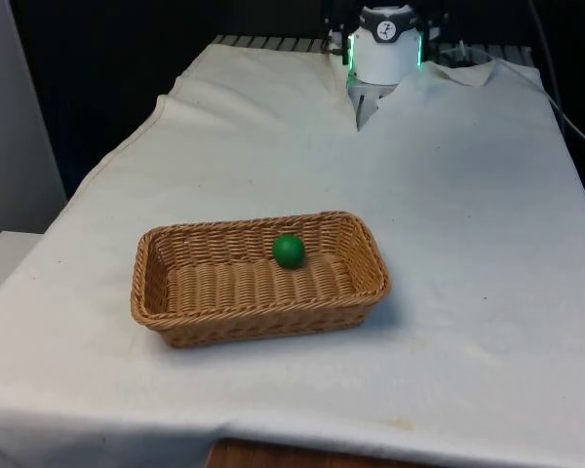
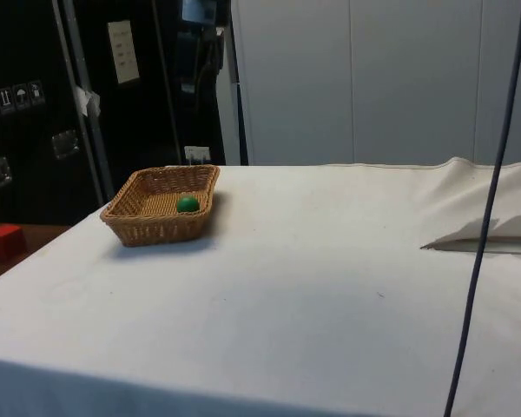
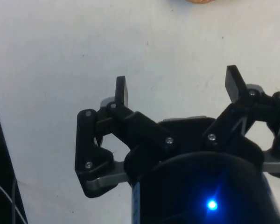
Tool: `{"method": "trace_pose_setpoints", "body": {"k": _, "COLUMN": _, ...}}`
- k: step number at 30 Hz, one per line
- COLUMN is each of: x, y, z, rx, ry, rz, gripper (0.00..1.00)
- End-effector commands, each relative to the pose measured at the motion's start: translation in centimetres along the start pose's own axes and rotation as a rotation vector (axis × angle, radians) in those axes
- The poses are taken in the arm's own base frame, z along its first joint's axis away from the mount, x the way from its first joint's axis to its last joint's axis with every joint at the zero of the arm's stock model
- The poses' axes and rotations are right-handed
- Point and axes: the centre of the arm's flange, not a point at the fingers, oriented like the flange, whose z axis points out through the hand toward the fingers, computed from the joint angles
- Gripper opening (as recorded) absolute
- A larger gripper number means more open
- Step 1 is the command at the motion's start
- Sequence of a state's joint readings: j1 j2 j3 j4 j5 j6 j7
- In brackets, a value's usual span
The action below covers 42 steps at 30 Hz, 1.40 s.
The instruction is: Pick up the ball and place it into the basket.
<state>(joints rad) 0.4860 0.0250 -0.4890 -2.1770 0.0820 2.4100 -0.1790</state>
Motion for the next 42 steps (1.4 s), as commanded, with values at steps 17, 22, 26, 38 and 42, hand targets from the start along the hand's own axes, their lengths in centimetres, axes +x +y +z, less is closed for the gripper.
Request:
{"method": "trace_pose_setpoints", "body": {"k": 17, "x": -1.5, "y": -2.3, "z": -0.7, "rx": 0.022, "ry": -0.048, "rz": 0.045, "gripper": 1.00}}
{"method": "trace_pose_setpoints", "body": {"k": 22, "x": -1.8, "y": -2.3, "z": -0.9, "rx": 0.028, "ry": -0.066, "rz": 0.067, "gripper": 1.00}}
{"method": "trace_pose_setpoints", "body": {"k": 26, "x": -1.8, "y": -2.3, "z": -0.8, "rx": 0.038, "ry": -0.074, "rz": 0.077, "gripper": 1.00}}
{"method": "trace_pose_setpoints", "body": {"k": 38, "x": -2.4, "y": -2.4, "z": -1.0, "rx": 0.031, "ry": -0.123, "rz": 0.124, "gripper": 1.00}}
{"method": "trace_pose_setpoints", "body": {"k": 42, "x": -2.4, "y": -2.4, "z": -1.7, "rx": 0.025, "ry": -0.132, "rz": 0.133, "gripper": 1.00}}
